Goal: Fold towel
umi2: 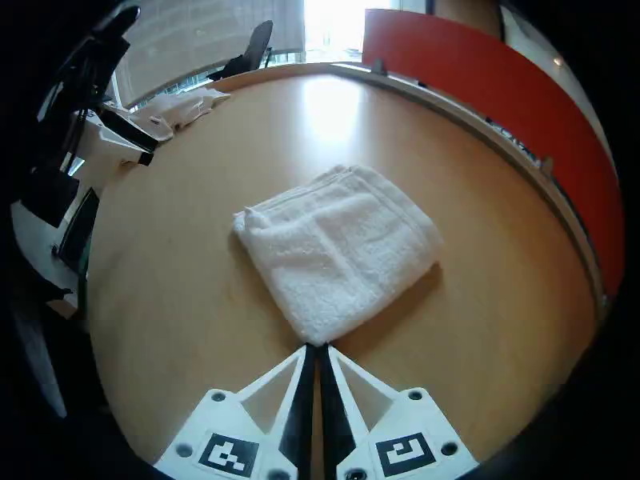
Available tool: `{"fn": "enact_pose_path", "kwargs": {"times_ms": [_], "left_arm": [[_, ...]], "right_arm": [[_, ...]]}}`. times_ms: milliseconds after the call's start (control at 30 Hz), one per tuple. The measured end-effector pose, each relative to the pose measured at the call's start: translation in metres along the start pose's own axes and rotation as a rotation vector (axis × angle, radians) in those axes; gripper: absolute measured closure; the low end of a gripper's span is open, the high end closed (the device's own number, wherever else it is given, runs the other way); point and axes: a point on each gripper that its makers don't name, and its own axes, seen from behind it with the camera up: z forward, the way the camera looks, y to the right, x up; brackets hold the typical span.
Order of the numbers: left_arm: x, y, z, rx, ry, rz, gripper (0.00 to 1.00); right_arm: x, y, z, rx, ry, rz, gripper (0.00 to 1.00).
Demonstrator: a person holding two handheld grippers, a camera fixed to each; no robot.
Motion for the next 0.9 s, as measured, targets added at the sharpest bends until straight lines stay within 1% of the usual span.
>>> {"fn": "enact_pose_path", "kwargs": {"times_ms": [200, 400, 633, 900], "left_arm": [[-0.002, -0.001, 0.001, 0.000, 0.000, 0.002, 0.21], [-0.002, -0.001, 0.000, -0.002, 0.006, 0.003, 0.21], [0.002, 0.000, -0.002, -0.006, 0.021, 0.006, 0.21], [0.010, 0.000, -0.007, -0.011, 0.047, 0.008, 0.21]], "right_arm": [[0.012, 0.005, -0.008, -0.011, 0.016, -0.016, 0.96], [0.036, 0.010, -0.020, -0.026, 0.043, -0.043, 0.96], [0.079, 0.021, -0.038, -0.053, 0.099, -0.098, 0.96], [0.136, 0.034, -0.063, -0.077, 0.178, -0.136, 0.96]]}}
